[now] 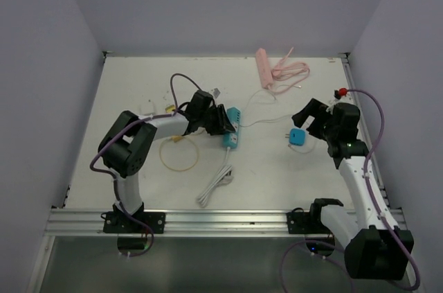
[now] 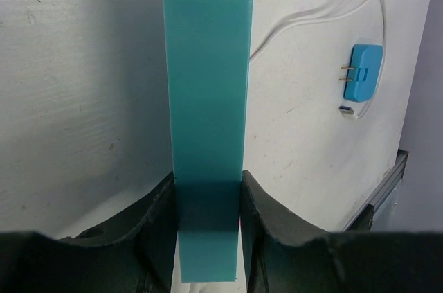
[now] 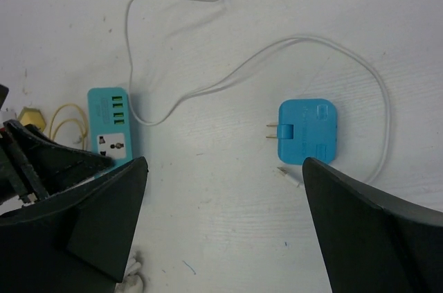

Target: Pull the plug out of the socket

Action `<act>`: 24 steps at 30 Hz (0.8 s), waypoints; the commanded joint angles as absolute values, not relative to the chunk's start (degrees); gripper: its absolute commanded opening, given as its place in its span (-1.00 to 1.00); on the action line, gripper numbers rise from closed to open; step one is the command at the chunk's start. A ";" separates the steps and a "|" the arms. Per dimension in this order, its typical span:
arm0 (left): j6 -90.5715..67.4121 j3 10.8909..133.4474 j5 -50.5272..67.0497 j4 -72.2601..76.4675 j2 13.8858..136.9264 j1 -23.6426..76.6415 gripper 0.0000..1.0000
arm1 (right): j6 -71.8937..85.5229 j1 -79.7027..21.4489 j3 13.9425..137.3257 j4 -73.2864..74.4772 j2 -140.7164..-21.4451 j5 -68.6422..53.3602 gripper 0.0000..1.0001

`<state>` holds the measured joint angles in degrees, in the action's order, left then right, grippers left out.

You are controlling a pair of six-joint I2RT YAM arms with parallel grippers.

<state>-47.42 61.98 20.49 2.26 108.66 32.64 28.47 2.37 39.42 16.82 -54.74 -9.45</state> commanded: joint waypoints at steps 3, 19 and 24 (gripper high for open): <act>-48.25 60.38 19.61 4.75 103.89 32.34 0.18 | 27.16 2.37 45.69 22.83 -48.96 -10.81 0.98; -35.00 69.86 -7.27 -26.41 75.51 32.26 0.99 | 18.46 2.46 72.76 46.66 -43.33 3.42 0.98; -28.92 77.95 -19.06 -35.85 64.61 32.17 0.99 | 15.38 2.37 81.55 50.88 -40.96 9.57 0.98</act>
